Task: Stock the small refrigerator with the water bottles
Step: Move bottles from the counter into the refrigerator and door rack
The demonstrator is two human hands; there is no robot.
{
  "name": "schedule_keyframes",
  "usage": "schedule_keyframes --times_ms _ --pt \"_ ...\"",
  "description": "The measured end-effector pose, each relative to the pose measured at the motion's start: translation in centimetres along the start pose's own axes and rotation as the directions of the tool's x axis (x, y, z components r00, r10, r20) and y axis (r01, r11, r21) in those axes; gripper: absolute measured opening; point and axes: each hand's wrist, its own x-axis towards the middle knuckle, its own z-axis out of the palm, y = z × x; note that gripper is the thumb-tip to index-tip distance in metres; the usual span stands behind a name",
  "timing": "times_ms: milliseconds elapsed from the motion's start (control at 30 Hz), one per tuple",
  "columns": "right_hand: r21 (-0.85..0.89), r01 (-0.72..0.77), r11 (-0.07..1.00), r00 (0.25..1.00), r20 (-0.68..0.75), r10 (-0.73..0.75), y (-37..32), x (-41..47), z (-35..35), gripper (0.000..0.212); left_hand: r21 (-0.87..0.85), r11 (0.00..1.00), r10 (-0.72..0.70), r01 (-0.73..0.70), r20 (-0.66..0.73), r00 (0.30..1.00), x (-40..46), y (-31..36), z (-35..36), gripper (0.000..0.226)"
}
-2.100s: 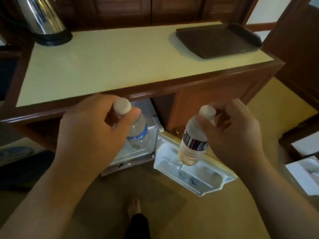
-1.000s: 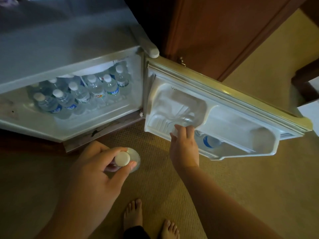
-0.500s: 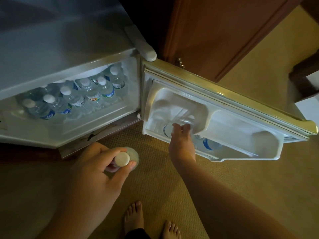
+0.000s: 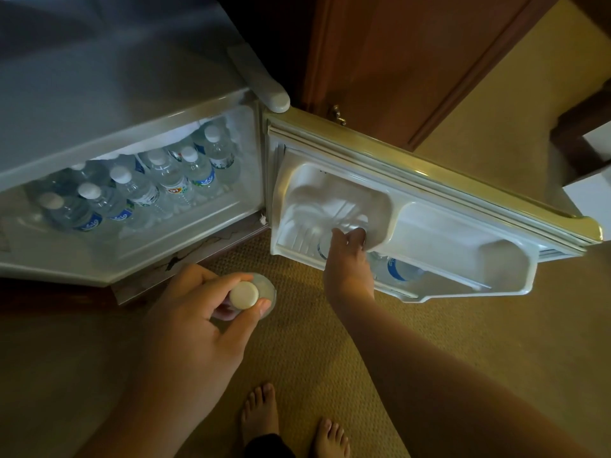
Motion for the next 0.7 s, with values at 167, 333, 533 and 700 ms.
schedule_keyframes --times_ms 167,333,533,700 --pt "0.024 0.032 0.999 0.998 0.053 -0.033 -0.1 -0.4 -0.6 0.085 -0.003 1.0 0.013 -0.013 -0.001 1.0 -0.1 -0.1 0.5 0.024" --pt "0.133 0.254 0.958 0.947 -0.234 -0.219 -0.3 -4.4 -3.0 0.051 -0.002 1.0 0.005 -0.005 0.0 1.0 1.0 0.0 1.2 0.025" --pt "-0.036 0.498 0.866 0.553 -0.756 -0.349 1.3 -4.9 -13.4 0.031 0.006 0.995 0.095 -0.095 -0.025 0.995 3.7 1.6 2.7 0.022" --pt "-0.145 0.213 0.966 0.837 -0.483 -0.257 2.2 0.5 -17.2 0.053 -0.012 0.988 0.154 -0.155 -0.018 0.988 6.6 1.9 5.5 0.028"
